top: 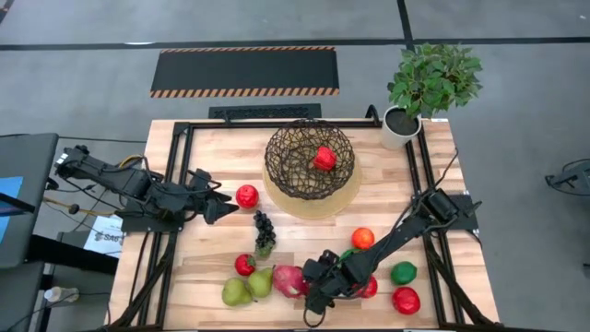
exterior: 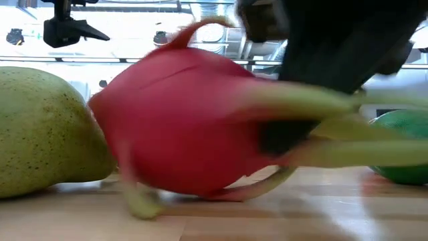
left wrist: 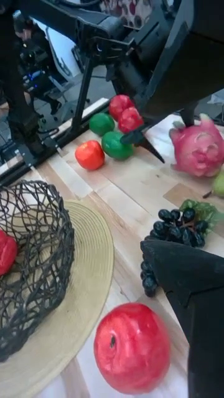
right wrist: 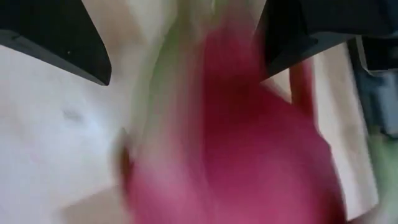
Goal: Build produce basket
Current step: Put the pink dragon fruit into the black wire basket
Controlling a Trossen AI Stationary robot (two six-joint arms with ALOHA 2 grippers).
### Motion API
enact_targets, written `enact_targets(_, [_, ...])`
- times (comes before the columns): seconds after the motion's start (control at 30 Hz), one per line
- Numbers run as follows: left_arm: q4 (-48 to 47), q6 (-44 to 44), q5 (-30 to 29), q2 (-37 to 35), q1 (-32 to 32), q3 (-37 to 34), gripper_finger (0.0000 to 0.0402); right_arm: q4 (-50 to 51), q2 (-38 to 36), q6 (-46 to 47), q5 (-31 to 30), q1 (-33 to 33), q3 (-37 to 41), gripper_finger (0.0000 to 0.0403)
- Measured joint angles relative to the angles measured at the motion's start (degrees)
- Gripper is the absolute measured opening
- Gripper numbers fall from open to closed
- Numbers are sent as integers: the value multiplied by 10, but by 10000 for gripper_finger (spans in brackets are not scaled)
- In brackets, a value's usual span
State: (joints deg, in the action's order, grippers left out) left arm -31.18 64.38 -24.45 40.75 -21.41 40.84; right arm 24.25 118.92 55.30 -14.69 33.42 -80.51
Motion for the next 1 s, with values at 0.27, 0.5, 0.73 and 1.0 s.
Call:
enact_targets(0.27, [0,2,0,-1,0,0,324,26,9,27,0,-7,0,315])
enact_targets(0.5, [0,2,0,-1,0,0,324,21,5,29,34,-25,0,148])
enact_targets(0.73, [-1,2,0,-1,0,0,324,17,-23,18,52,-32,0,21])
enact_targets(1.0, [-2,2,-14,-1,0,0,324,70,-121,17,44,-52,0,14])
